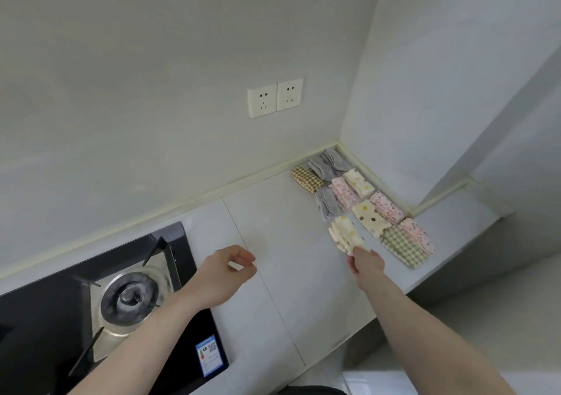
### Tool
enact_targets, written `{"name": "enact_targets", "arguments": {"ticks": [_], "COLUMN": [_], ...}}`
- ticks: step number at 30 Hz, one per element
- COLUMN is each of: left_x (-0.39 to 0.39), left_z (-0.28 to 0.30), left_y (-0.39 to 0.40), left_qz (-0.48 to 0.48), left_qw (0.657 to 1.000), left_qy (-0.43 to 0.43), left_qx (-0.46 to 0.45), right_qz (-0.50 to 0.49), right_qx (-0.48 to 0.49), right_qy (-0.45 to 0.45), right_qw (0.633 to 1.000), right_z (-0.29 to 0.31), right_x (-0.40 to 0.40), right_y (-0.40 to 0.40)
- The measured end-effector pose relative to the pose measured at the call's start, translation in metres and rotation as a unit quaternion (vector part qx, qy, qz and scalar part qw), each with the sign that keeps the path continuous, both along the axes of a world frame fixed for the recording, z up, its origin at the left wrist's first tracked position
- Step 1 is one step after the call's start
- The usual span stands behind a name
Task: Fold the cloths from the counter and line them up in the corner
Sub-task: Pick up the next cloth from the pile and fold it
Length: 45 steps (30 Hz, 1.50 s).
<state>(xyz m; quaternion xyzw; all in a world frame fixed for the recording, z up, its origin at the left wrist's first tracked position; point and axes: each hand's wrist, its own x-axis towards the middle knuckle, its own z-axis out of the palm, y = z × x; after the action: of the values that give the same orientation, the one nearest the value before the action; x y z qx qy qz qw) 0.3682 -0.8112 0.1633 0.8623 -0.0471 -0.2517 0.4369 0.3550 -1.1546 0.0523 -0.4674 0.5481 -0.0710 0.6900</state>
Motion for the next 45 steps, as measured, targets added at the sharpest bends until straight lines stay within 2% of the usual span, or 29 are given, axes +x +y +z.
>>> {"name": "enact_targets", "arguments": {"ticks": [2,3,4,6,9,11,13,16,24,30,38,41,45], "left_x": [0.007,0.009,0.011,0.014,0.016,0.018,0.020,0.021,0.021,0.021,0.020,0.016,0.001], "left_z": [0.002,0.002,0.000,-0.002,-0.007,-0.011,-0.015,-0.019,-0.024,-0.022,-0.016,-0.014,-0.010], "left_y": [-0.006,-0.008,-0.010,-0.013,-0.013,-0.011,-0.010,-0.011,-0.015,-0.014,-0.013,-0.011,0.003], "left_qz": [0.002,0.005,0.009,0.011,0.017,0.024,0.032,0.036,0.036,0.038,0.037,0.035,0.043], "left_qw": [1.000,1.000,1.000,1.000,1.000,0.999,0.999,0.998,0.998,0.998,0.998,0.998,0.998], "left_qy": [-0.001,-0.001,0.002,0.009,0.019,0.026,0.034,0.043,0.051,0.051,0.044,0.045,0.042], "left_qx": [0.010,0.014,0.015,0.015,0.012,0.013,0.016,0.015,0.017,0.022,0.018,0.014,0.017], "right_qz": [0.059,0.116,0.179,0.285,0.422,0.481,0.519,0.565,0.594,0.598,0.552,0.535,0.522], "right_qx": [-0.049,-0.106,-0.180,-0.324,-0.477,-0.494,-0.482,-0.493,-0.420,-0.367,-0.449,-0.446,-0.441], "right_qy": [0.024,0.070,0.131,0.202,0.194,0.192,0.199,0.216,0.256,0.262,0.205,0.186,0.091], "right_qw": [0.997,0.985,0.958,0.879,0.746,0.698,0.677,0.626,0.637,0.662,0.672,0.693,0.724], "right_z": [-0.004,-0.009,-0.015,-0.027,-0.045,-0.052,-0.057,-0.065,-0.065,-0.051,-0.041,-0.032,-0.010], "right_x": [0.010,0.013,0.014,0.011,0.007,0.009,0.013,0.020,0.054,0.076,0.050,0.040,0.027], "right_y": [-0.014,-0.019,-0.024,-0.025,-0.020,-0.016,-0.013,-0.012,-0.038,-0.047,-0.033,-0.027,0.015]}}
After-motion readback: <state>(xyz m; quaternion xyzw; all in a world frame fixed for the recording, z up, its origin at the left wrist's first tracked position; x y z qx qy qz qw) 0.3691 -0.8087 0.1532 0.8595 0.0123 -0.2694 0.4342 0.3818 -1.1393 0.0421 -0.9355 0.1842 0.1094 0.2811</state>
